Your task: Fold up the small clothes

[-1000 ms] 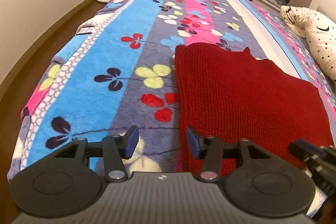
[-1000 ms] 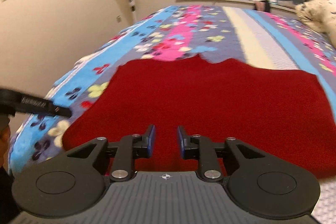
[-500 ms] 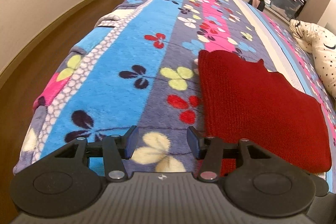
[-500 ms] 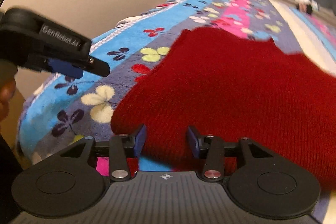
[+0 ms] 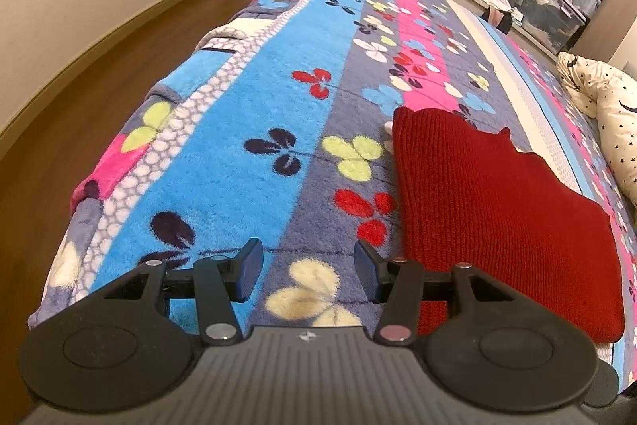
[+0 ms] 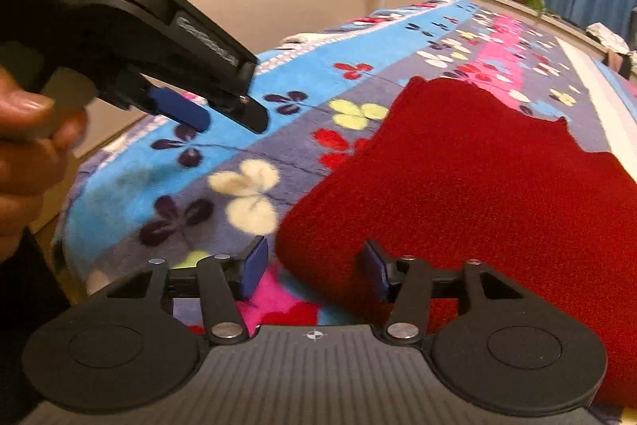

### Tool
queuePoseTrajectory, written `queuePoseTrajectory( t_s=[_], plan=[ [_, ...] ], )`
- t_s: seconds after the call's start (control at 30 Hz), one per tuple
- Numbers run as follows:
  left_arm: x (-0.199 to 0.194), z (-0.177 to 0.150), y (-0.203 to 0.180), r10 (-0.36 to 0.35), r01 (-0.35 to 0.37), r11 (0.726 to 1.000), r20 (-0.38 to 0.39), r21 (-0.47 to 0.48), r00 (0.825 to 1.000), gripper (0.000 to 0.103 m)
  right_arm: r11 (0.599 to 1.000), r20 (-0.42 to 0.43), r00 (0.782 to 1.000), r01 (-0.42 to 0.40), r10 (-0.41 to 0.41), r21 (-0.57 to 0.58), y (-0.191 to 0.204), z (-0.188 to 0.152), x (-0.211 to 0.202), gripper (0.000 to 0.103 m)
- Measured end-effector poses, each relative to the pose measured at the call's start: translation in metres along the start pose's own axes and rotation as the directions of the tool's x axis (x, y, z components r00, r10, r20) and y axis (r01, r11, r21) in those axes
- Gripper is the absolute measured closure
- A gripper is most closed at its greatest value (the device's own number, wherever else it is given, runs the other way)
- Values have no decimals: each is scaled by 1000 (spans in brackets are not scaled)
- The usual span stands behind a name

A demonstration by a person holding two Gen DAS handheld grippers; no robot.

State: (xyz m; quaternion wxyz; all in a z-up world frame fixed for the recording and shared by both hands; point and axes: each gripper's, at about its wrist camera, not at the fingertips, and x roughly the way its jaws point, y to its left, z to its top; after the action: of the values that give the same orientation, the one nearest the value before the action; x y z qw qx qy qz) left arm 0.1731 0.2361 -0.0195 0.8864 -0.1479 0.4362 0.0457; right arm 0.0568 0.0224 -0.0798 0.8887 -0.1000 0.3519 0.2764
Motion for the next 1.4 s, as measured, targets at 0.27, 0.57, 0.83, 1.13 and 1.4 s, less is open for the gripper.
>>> queuePoseTrajectory(
  t_s=[0.27, 0.57, 0.83, 1.13, 1.4],
  plan=[
    [2, 0, -2, -12, 12, 1000, -5, -9, 1000, 47, 982, -37, 995, 86, -93, -168, 10, -10, 18, 55],
    [23, 23, -7, -407, 389, 895, -48, -218, 912, 18, 996, 162, 987, -26, 12, 87, -38, -5, -44, 87],
    [96, 60, -60, -555, 509, 826, -191, -243, 810, 15, 989, 241, 970, -54, 19, 139, -54, -13, -78, 87],
    [151, 61, -78, -534, 486, 845, -293, -225, 793, 43, 991, 246, 969, -49, 18, 121, -51, -7, -88, 88],
    [91, 79, -57, -562, 542, 825, -149, -157, 813, 72, 996, 281, 958, -67, 46, 64, -23, 13, -101, 89]
  ],
)
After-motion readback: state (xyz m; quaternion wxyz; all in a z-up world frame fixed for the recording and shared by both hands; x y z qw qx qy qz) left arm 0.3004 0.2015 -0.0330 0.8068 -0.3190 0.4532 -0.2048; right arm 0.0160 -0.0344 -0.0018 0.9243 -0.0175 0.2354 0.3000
